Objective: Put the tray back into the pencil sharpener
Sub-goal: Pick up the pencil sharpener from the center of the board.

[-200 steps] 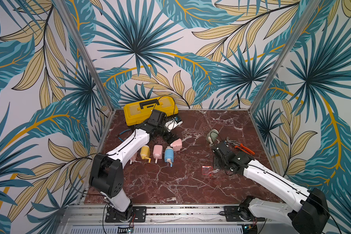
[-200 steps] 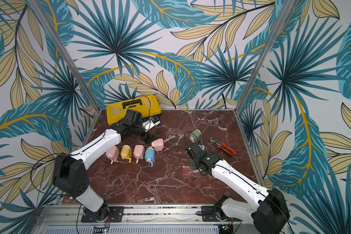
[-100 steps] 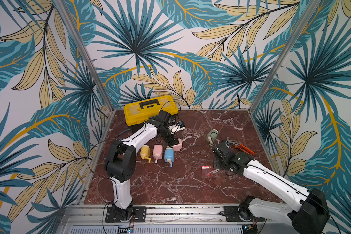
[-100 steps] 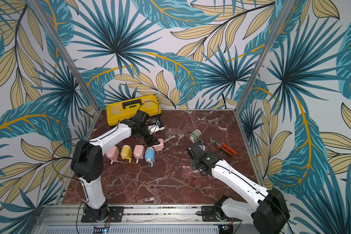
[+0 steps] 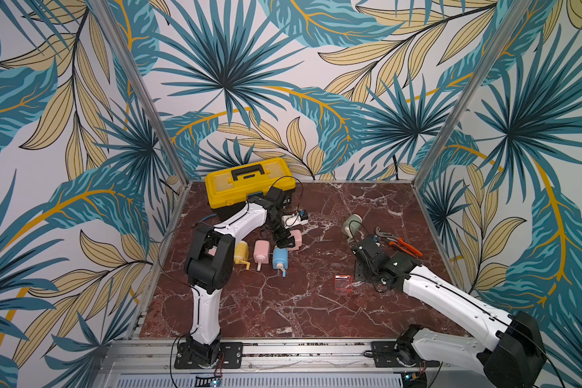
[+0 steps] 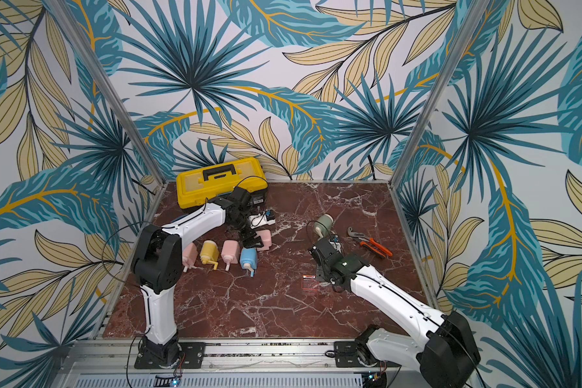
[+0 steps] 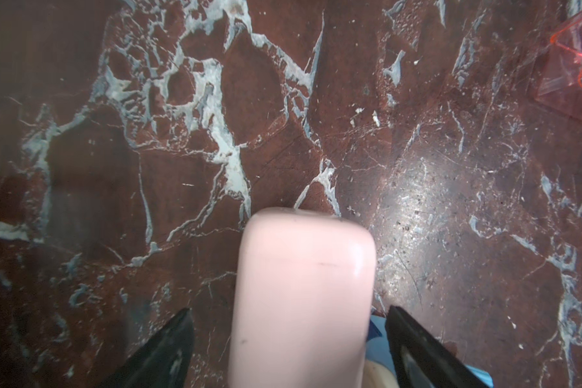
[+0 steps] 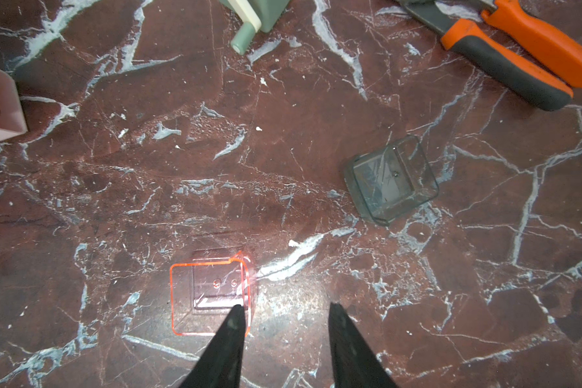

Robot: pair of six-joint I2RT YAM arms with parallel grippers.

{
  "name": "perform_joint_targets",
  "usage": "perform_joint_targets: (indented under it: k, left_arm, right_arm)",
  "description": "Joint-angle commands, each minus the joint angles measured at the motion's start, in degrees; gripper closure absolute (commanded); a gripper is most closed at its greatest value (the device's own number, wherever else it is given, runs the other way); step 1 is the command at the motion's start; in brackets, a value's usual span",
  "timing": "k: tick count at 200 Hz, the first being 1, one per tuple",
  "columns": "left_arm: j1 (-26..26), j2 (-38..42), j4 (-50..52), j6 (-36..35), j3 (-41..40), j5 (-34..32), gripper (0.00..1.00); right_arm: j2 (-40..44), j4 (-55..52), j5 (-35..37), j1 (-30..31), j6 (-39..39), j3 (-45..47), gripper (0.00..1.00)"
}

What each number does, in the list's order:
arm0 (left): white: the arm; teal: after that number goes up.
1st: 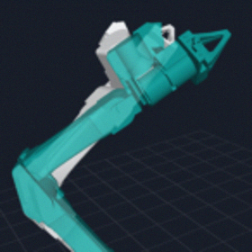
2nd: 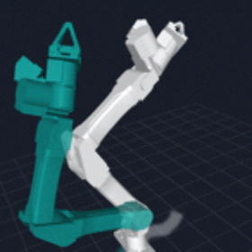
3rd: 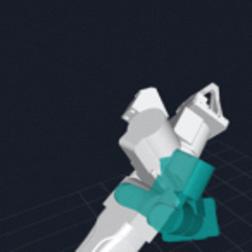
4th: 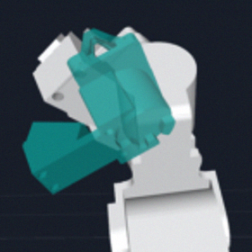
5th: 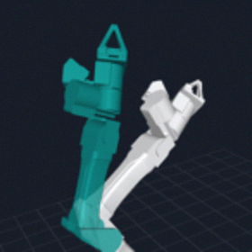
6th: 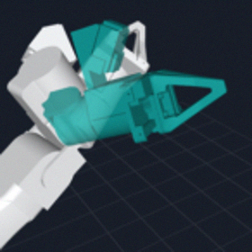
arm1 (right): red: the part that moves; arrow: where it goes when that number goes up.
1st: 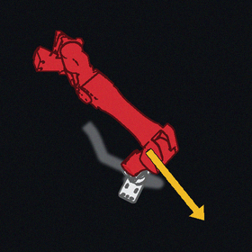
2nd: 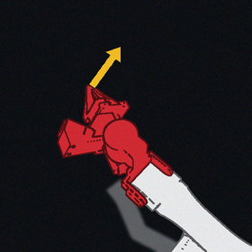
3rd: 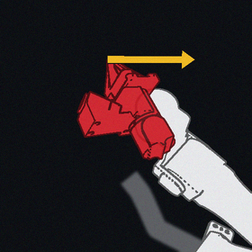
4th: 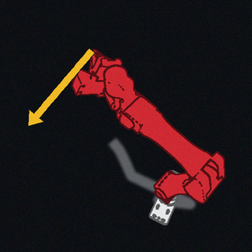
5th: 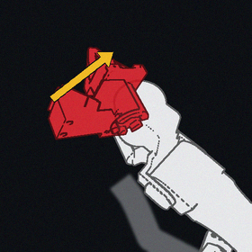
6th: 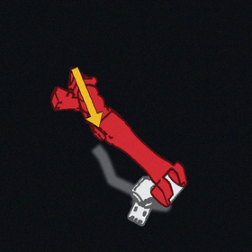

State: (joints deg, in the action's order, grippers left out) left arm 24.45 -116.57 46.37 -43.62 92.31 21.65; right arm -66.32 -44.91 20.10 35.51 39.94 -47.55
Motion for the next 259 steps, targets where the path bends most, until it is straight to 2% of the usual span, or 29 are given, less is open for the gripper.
perform_joint_targets:
  k: [1,131,205,233,259]
  left_arm:
    - [0.91,-1.18,1.79,-2.06,2.24,0.2,0.14]
    - [2.76,-4.98,3.29,-6.89,7.38,-5.01,0.47]
    - [6.34,0.2,3.29,-3.61,10.37,-3.36,0.5]
    - [9.05,4.88,3.29,-0.79,6.43,-2.47,0.5]
    - [13.28,9.41,3.24,2.2,0.53,-5.11,0.5]
  right_arm:
    - [0.64,-0.84,-0.06,-0.18,1.0,1.21,0.57]
    - [3.82,-2.27,1.08,-0.36,1.94,2.29,0.57]
    - [6.29,-2.69,1.27,-0.35,4.42,3.59,0.57]
    - [7.45,-2.26,0.74,-0.44,5.98,4.65,0.57]
    - [8.08,-1.97,0.17,-0.45,7.05,5.68,0.57]
